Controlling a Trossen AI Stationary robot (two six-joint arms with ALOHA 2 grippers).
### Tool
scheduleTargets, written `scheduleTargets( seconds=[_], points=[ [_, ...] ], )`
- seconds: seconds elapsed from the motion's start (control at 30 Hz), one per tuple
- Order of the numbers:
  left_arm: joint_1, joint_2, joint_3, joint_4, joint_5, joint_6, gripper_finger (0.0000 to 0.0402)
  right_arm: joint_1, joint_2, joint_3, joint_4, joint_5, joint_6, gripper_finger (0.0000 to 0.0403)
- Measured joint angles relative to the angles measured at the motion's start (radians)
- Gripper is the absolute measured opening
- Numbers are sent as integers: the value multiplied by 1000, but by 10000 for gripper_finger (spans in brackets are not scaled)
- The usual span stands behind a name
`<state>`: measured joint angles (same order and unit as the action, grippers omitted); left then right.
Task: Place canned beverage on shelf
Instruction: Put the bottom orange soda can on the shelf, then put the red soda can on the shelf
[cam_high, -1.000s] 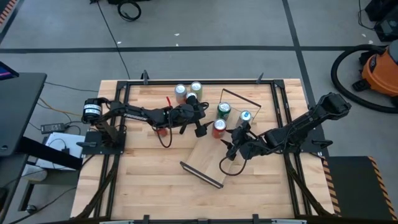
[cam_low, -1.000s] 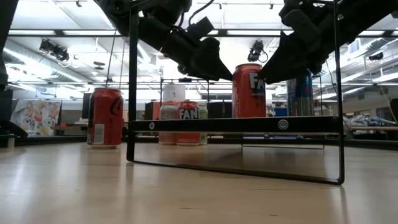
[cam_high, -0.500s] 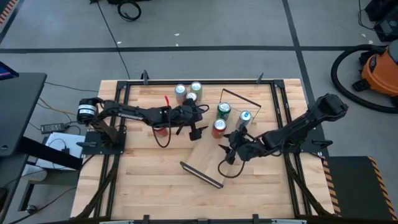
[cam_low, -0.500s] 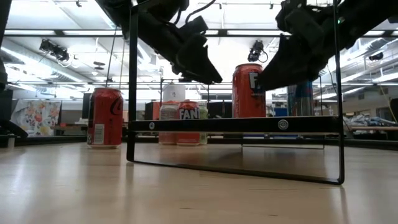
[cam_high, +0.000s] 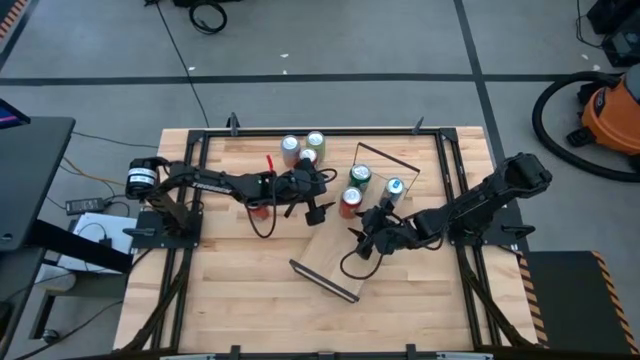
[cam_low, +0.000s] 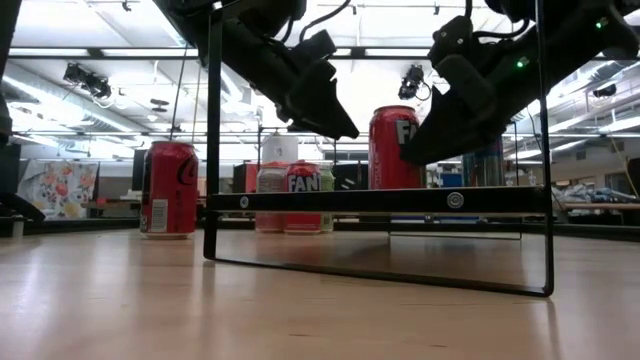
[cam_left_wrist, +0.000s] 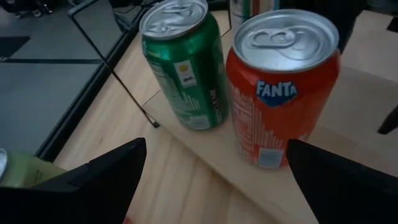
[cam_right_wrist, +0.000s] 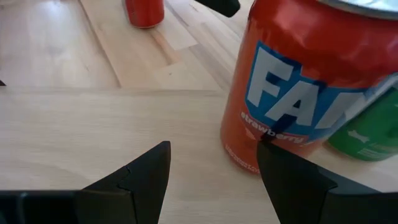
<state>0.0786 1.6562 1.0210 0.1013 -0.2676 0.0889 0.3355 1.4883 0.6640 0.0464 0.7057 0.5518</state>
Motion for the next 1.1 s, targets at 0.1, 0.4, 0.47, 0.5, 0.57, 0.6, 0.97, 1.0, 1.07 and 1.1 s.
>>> scheduleTargets(
  seconds=[0.1, 0.4, 0.47, 0.5, 0.57, 0.6, 0.97, 1.0, 1.07, 1.1],
  points=[
    [7, 0, 0, 0, 0, 1, 400, -5, 4, 0, 21, 0, -5, 250],
    [25, 0, 0, 14, -1, 4, 400, -20, 15, 0, 27, 6, -16, 250],
    [25, 0, 0, 10, -1, 10, 400, -20, 15, 0, 28, 5, -22, 250],
    [25, -2, 0, 0, -3, 17, 400, -20, 15, 0, 27, 2, -21, 250],
    [18, -20, 0, -48, -12, 28, 400, -15, 8, 0, 24, -5, -21, 250],
    [12, -35, 0, -72, -17, 28, 400, -10, -1, 0, 24, -13, -21, 250],
    [-87, -284, 0, -546, -18, -172, 400, 80, -180, 0, -34, -52, -79, 250],
    [-94, -301, 0, -593, -14, -202, 400, 92, -186, 0, -32, -50, -94, 250],
    [-112, -336, 0, -666, 6, -261, 400, 111, -193, 0, -35, -36, -118, 250],
    [-123, -350, 5, -702, 21, -286, 400, 120, -193, 0, -37, -24, -129, 250]
  ],
)
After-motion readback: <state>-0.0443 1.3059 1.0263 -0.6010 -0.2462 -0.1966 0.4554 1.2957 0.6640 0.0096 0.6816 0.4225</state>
